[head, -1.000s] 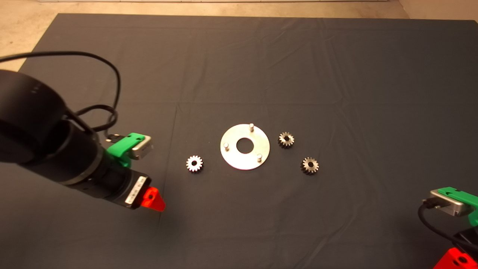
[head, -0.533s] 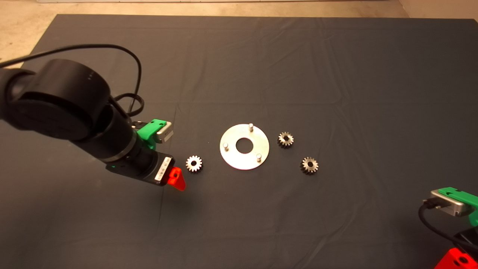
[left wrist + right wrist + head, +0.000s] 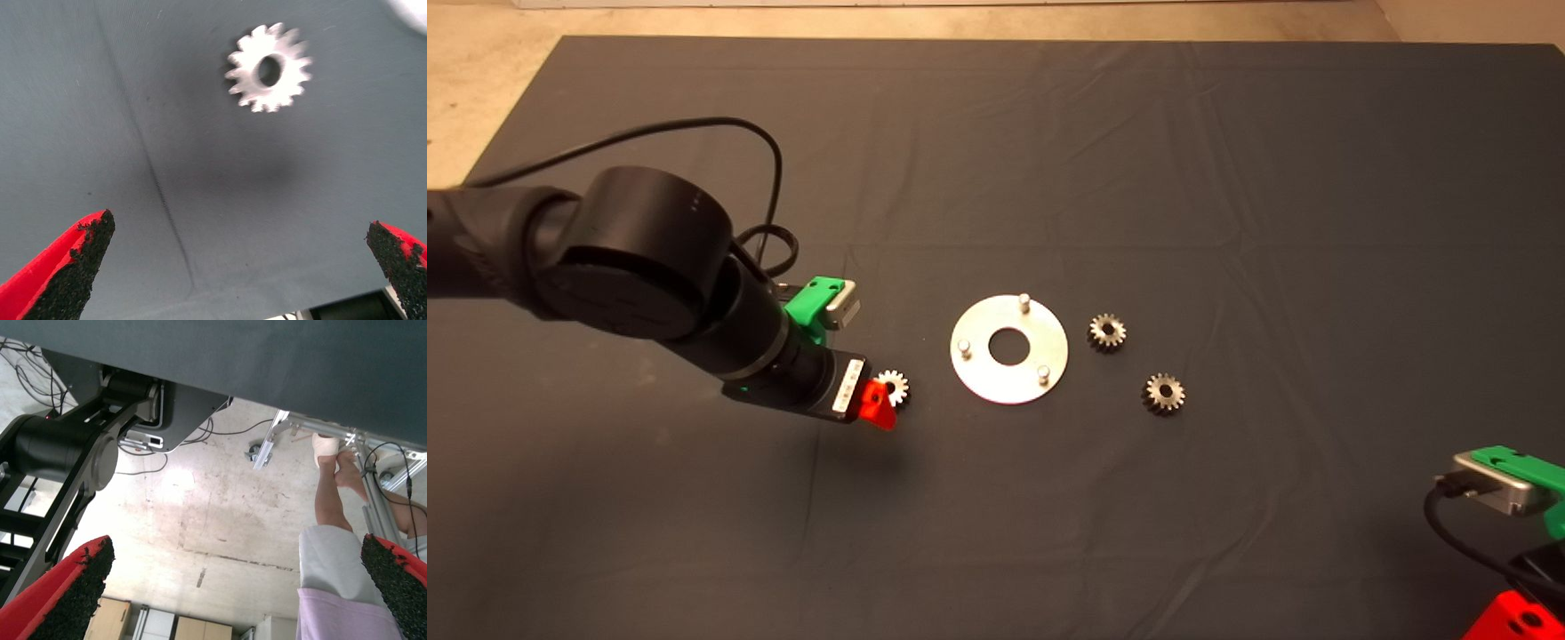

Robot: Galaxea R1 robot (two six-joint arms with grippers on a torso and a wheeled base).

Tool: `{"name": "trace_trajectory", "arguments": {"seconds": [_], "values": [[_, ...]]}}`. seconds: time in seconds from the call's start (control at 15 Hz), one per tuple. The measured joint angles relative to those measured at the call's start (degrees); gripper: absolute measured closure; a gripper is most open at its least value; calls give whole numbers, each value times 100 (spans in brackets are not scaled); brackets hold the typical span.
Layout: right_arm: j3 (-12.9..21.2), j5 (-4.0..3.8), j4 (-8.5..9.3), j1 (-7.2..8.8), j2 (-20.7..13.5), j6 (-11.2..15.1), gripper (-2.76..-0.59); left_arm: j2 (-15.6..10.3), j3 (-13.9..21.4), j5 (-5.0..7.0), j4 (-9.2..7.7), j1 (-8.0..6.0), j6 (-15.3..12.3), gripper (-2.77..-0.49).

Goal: Install three planetary gears onto the carrier pins

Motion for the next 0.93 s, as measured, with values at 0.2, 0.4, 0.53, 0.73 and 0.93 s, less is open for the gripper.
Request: {"name": "trace_trajectory", "arguments": {"seconds": [0.2,0.4,0.53,0.73,0.93], "values": [[0,5,0,0,2,0,-276,307,-387,28,132,127,17,-275],[0,-8,0,0,0,0,-276,556,-609,-13,185,164,111,-275],[0,0,0,0,0,0,-276,583,-742,5,184,218,138,-275],[0,0,1,0,0,0,-276,723,-912,17,195,223,201,-275],[0,0,0,-2,0,0,-276,888,-1093,0,195,223,332,-275]]}}
